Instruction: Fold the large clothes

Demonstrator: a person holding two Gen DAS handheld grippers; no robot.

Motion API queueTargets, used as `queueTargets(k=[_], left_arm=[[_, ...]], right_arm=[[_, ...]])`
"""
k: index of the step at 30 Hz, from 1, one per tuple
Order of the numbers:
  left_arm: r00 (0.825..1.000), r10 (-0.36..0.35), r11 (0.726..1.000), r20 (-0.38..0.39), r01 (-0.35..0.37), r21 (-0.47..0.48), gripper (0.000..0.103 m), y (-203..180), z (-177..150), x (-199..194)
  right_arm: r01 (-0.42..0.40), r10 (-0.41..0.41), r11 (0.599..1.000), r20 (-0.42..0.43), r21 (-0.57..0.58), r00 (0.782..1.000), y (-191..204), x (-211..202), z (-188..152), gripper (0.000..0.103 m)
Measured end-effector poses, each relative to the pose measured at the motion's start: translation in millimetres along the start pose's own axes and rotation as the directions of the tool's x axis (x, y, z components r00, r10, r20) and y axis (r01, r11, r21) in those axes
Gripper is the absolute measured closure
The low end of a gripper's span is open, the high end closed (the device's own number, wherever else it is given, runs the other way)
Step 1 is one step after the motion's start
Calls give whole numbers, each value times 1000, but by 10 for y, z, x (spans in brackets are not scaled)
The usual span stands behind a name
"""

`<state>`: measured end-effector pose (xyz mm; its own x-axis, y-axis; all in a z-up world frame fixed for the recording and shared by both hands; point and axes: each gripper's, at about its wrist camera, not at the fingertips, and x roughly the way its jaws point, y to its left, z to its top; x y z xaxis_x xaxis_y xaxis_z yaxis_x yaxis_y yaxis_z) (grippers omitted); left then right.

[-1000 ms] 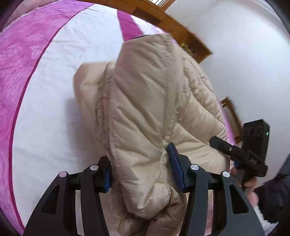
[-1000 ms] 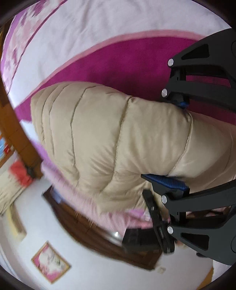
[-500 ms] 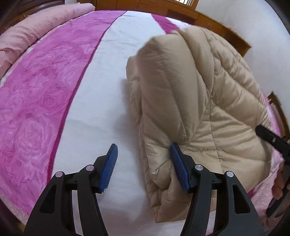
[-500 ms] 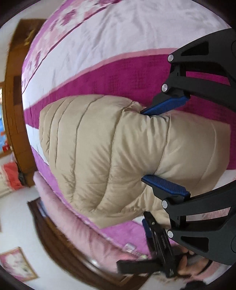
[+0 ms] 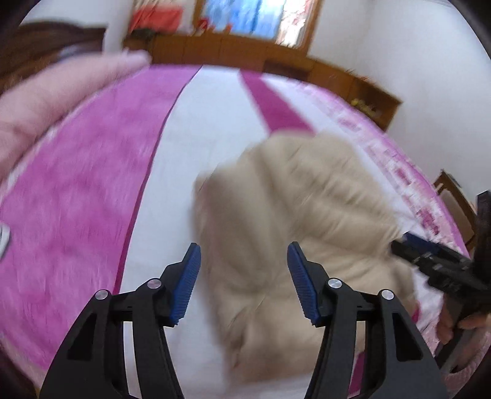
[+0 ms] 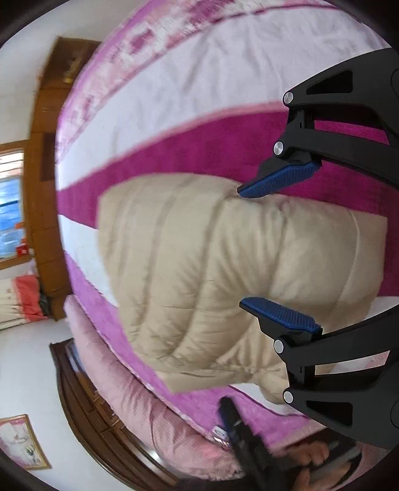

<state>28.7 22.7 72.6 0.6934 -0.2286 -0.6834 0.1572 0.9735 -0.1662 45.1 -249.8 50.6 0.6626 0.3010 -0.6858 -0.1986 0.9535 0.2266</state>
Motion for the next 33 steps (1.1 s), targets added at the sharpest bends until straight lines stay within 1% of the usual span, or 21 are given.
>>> queueTargets(k=[1, 3, 4, 6, 7, 9, 13, 16, 17, 19, 20, 21, 22, 23, 24, 26, 28, 29, 33], left_arm=[[1000, -3, 1000, 16, 2, 24, 50, -72, 88, 27], [1000, -17, 999, 19, 17, 40, 57, -143, 190, 157], [1000, -11, 999, -2, 12, 34, 58, -152, 246, 297], [999, 23, 1000, -36, -23, 20, 60, -87, 289, 535], [997, 48, 999, -65, -47, 17, 60, -47, 277, 662], [992, 66, 998, -110, -67, -6, 60, 64, 218, 826], [987, 81, 996, -139, -86, -26, 59, 196, 112, 914], [990, 71, 997, -125, -76, -33, 59, 214, 120, 790], [991, 70, 997, -118, -74, -29, 57, 203, 119, 731], [991, 71, 997, -113, -73, -20, 43, 182, 94, 577], [991, 75, 997, -107, -78, -20, 33, 168, 77, 496], [993, 77, 997, -90, -79, -20, 28, 151, 41, 372], [994, 75, 997, -82, -77, -16, 26, 130, 17, 292], [994, 73, 997, -78, -74, -11, 20, 108, -18, 207], [994, 74, 997, -78, -75, -7, 17, 91, -44, 153], [994, 75, 997, -83, -75, 3, 15, 38, -124, 17], [993, 74, 997, -92, -75, -3, 11, 7, -203, -89], [993, 74, 997, -97, -75, -9, 7, -5, -238, -131], [990, 84, 996, -110, -87, -21, 6, -74, -377, -238]], right_arm=[[-8, 8, 1000, -14, 7, 1000, -1, 44, 16, 37], [-25, 25, 1000, -49, 7, 998, 34, 173, 28, 38], [-18, 17, 1000, -62, -13, 998, 77, 228, 28, 38], [-15, 11, 999, -78, -49, 997, 158, 327, 28, 36], [-22, 18, 998, -85, -52, 996, 176, 362, 34, 36], [-31, 24, 997, -101, -67, 995, 231, 443, 41, 36], [-31, 18, 994, -116, -104, 993, 307, 585, 1, 33], [-32, 22, 996, -117, -80, 993, 264, 532, 11, 33], [-29, 22, 997, -112, -65, 994, 236, 464, 18, 33], [-26, 22, 999, -103, -43, 994, 211, 339, 20, 32], [-27, 24, 999, -98, -33, 995, 190, 273, 13, 28], [-24, 23, 999, -88, -21, 996, 171, 179, -6, 25], [-19, 17, 1000, -82, -13, 996, 163, 110, -23, 19], [-13, 13, 1000, -78, -9, 997, 157, 46, -44, 17], [-5, 4, 1000, -82, -6, 997, 151, -29, -68, 15], [5, -5, 1000, -84, 6, 996, 144, -150, -127, 8], [13, -12, 1000, -84, 16, 996, 143, -239, -186, 6], [21, -18, 999, -89, 25, 996, 145, -290, -232, 5], [51, -46, 998, -128, 33, 991, 185, -371, -424, 5]])
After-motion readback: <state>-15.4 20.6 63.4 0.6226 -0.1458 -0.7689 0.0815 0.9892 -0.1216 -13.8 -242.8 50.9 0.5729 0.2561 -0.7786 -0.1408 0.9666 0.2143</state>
